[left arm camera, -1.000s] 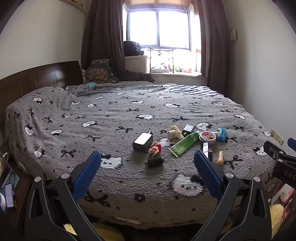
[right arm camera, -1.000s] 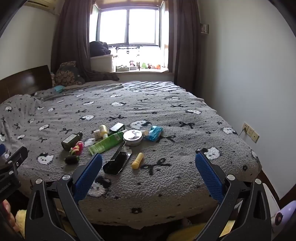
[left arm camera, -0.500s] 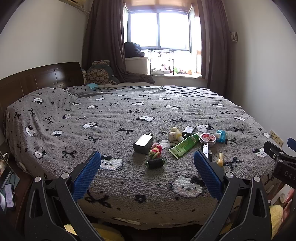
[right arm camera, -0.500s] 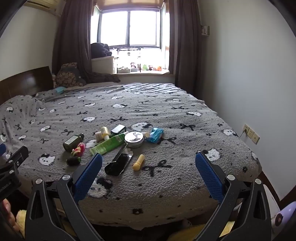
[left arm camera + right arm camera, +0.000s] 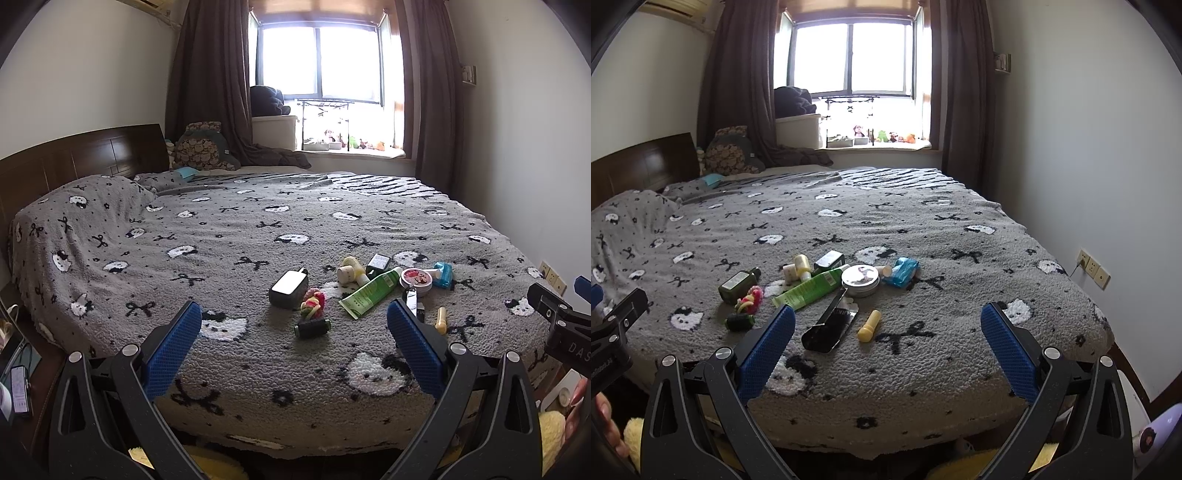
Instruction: Collect trash
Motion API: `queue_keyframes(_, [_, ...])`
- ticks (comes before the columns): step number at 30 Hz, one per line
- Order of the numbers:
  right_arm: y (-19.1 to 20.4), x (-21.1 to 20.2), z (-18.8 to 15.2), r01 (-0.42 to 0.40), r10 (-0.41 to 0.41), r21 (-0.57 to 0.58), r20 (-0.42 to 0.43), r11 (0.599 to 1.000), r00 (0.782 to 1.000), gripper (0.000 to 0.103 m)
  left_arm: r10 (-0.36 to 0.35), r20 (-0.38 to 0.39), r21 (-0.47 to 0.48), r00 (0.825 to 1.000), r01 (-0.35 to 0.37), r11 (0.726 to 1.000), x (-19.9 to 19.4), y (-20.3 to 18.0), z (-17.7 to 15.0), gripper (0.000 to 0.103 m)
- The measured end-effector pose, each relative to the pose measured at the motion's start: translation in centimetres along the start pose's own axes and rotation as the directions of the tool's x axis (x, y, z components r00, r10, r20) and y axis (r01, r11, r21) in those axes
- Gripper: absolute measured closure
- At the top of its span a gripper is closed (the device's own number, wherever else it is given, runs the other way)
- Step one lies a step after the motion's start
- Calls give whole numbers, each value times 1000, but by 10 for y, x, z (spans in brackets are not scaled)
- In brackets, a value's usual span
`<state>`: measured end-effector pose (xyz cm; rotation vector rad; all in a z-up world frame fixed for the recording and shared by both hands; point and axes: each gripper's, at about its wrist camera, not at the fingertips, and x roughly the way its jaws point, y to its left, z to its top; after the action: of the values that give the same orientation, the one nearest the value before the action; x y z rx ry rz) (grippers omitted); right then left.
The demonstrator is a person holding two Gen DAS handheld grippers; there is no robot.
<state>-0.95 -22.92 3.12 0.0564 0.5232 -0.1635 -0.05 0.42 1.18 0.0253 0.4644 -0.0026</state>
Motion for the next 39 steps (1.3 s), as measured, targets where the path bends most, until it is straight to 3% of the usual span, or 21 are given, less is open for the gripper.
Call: queue_keyframes(39, [2, 1, 1, -13, 13, -7, 6, 1000, 1000, 3, 7, -1, -2, 1000, -7, 1000, 0, 5, 5, 8])
